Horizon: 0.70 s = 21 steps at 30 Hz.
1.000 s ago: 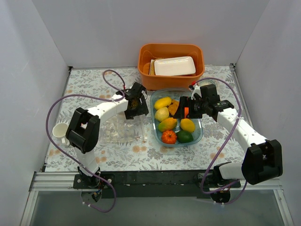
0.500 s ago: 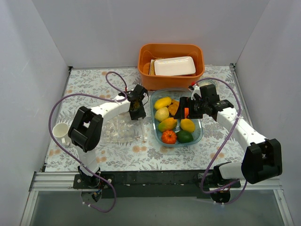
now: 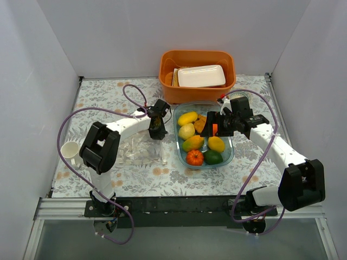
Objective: Place the food in the zip-top bag and seal the zipper
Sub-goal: Pick up the zipper food storage bag at the center of the board.
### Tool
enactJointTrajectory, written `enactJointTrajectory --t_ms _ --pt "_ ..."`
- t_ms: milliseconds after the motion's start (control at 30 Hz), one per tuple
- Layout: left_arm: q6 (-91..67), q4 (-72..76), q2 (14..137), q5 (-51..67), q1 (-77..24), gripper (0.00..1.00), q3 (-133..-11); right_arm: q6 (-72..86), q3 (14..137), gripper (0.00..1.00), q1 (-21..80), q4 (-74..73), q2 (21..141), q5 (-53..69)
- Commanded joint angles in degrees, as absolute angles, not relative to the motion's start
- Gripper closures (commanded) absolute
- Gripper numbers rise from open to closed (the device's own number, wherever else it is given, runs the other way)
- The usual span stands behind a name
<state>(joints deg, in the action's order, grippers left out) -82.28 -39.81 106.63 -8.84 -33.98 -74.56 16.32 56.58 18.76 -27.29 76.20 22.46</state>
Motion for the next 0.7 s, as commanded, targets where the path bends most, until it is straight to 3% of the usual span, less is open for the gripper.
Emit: enactJointTrajectory --t_ms 0,200,300,333,467,667 --pt "-81.91 -39.02 103.89 -9.05 -34.37 1.00 -73.83 16.26 58.89 0.02 18.90 -27.60 75.94 23.11" --pt "-81.39 -38.85 101.43 -9.40 -34.45 1.00 -72.78 17.31 58.27 0.02 18.90 -26.46 76.11 24.34" --pt "-80.95 -38.32 100.99 -9.05 -34.45 0.76 -72.34 17.40 58.10 0.02 18.90 -26.19 76.11 24.61" --pt "-80.86 -38.06 100.81 -8.88 -34.45 0.63 -71.99 17.40 58.18 0.02 18.90 -26.19 76.11 24.52" --pt "-80.77 -37.97 101.16 -9.75 -34.72 0.53 -71.81 17.40 57.66 0.02 18.90 -26.02 76.03 24.43" --pt "-80.51 -38.76 103.79 -11.86 -35.77 0.57 -72.24 17.23 57.13 0.02 18.90 -26.01 75.76 24.52"
